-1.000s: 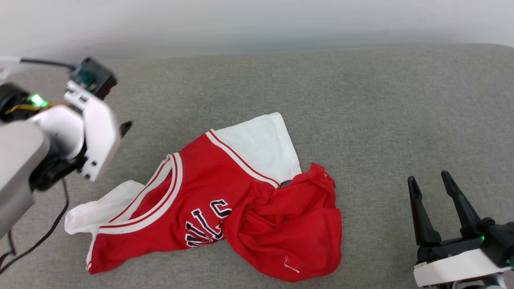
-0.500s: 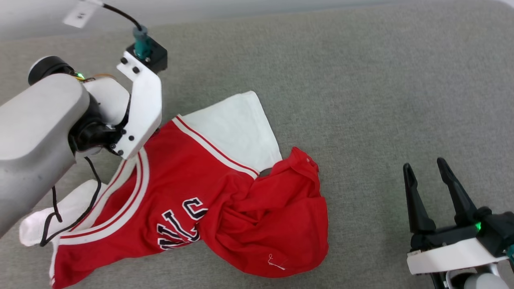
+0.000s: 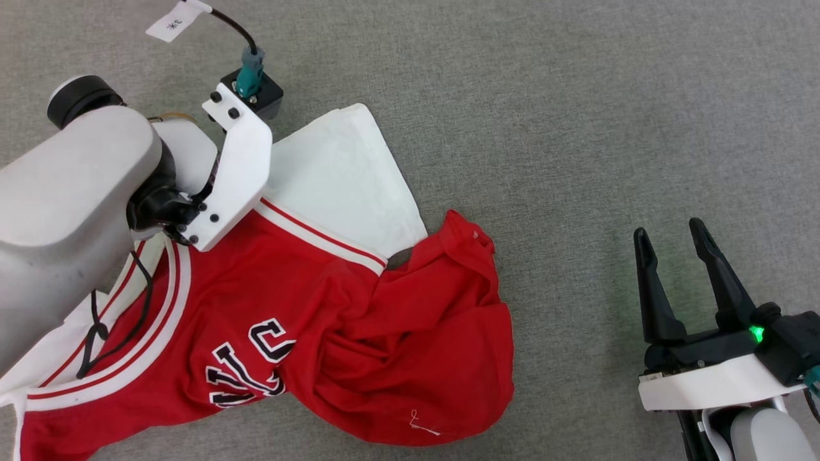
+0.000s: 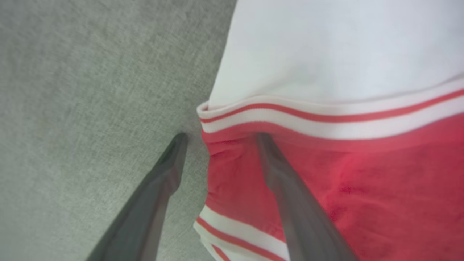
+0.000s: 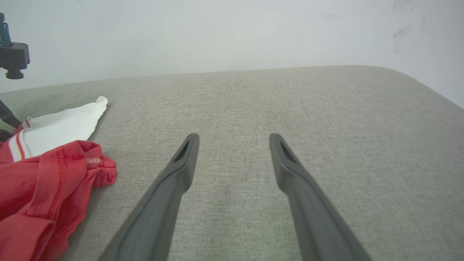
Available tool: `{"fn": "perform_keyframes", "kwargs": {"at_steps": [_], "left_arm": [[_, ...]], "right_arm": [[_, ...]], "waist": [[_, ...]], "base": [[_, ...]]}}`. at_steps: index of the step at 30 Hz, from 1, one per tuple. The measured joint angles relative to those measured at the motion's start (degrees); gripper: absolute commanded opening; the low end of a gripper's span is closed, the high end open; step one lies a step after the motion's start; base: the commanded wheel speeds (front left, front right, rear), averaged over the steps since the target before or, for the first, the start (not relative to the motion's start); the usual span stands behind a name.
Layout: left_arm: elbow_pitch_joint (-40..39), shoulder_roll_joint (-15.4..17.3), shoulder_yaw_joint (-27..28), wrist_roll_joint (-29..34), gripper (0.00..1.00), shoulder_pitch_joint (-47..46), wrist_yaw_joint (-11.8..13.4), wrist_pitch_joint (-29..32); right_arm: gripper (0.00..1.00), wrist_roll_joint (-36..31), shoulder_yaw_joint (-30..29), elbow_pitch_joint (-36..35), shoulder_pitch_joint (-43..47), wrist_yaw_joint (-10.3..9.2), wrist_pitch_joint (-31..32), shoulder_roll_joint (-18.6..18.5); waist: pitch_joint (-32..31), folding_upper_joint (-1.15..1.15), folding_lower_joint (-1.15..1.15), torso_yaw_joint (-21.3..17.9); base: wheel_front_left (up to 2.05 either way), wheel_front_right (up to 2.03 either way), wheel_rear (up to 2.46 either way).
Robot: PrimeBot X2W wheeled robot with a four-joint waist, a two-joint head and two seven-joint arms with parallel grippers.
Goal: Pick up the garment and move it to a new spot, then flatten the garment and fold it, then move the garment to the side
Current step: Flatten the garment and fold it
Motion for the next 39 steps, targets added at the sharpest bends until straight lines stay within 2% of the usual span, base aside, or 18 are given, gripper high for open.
{"fn": "perform_keyframes", "kwargs": {"at_steps": [1,2,3,6,7,13,16,22,26,32,36,39], "left_arm": [[-0.7,0.3,0.0,0.4,1.0,0.1,0.0,0.2],[-1.4,0.6,0.0,0.7,0.67,0.1,0.0,0.2],[-2.2,0.9,-0.1,0.9,0.0,0.3,0.0,0.0],[-4.8,1.3,-0.6,0.9,0.0,1.0,0.0,-2.2],[-8.2,2.3,-1.4,1.8,0.0,0.8,0.0,-4.2],[-13.2,2.7,-1.5,2.1,0.0,-4.3,0.0,-9.3],[-14.6,0.2,-1.5,2.3,0.0,-6.9,0.0,-10.8],[-14.7,-10.1,-1.5,5.1,0.0,-10.6,0.0,-13.0],[-11.5,-15.2,-1.5,7.6,0.0,-11.5,0.0,-12.6],[-8.3,-17.4,-1.6,12.3,0.0,-6.6,0.0,-8.3],[-7.8,-16.5,-1.0,15.2,0.0,-3.7,0.0,-6.2],[-7.9,-15.4,-0.4,15.9,0.0,-2.8,0.0,-7.2]], "right_arm": [[1.0,0.0,-0.1,0.0,-0.3,0.0,0.0,0.0],[1.0,0.0,-0.1,0.0,-0.3,0.0,0.0,0.1],[1.0,0.0,-0.2,0.0,-0.3,0.0,0.0,0.1],[1.0,-0.2,-0.5,0.1,-0.2,0.0,0.0,0.3],[1.0,-0.2,-0.8,0.2,0.0,0.0,0.0,0.5],[1.0,0.1,-0.7,0.3,1.0,0.0,0.0,0.9],[1.0,0.1,-0.5,0.1,0.8,0.0,0.0,1.1],[1.0,0.6,-0.4,-0.2,0.0,0.0,-0.1,1.7],[1.0,1.1,0.1,-0.4,-0.8,0.0,-0.1,2.3],[1.0,1.7,0.5,-0.2,-1.6,0.0,-0.1,2.6],[1.0,2.1,0.9,-0.1,-2.9,0.0,-0.1,2.8],[1.0,2.1,1.1,0.2,-3.0,0.0,-0.1,2.9]], "waist": [[0.2,0.0,0.0,-0.1],[0.2,0.0,0.0,-0.2],[0.1,0.0,0.0,-0.2],[-0.7,0.0,0.0,0.0],[-1.9,0.0,0.0,0.4],[-3.8,0.0,0.0,0.1],[-3.6,0.0,0.0,-1.1],[-1.7,0.0,0.0,-4.1],[0.5,0.0,0.0,-6.5],[4.4,0.0,0.0,-9.8],[6.4,0.0,0.0,-11.3],[7.0,0.0,0.0,-11.9]], "base": [[0.0,0.0,0.0],[0.0,0.0,0.0],[0.0,0.0,0.0],[0.0,0.0,0.0],[0.0,0.0,0.0],[0.0,0.0,0.0],[0.0,0.0,0.0],[0.0,0.0,0.0],[0.0,0.0,0.0],[0.0,0.0,0.0],[0.0,0.0,0.0],[0.0,0.0,0.0]]}}
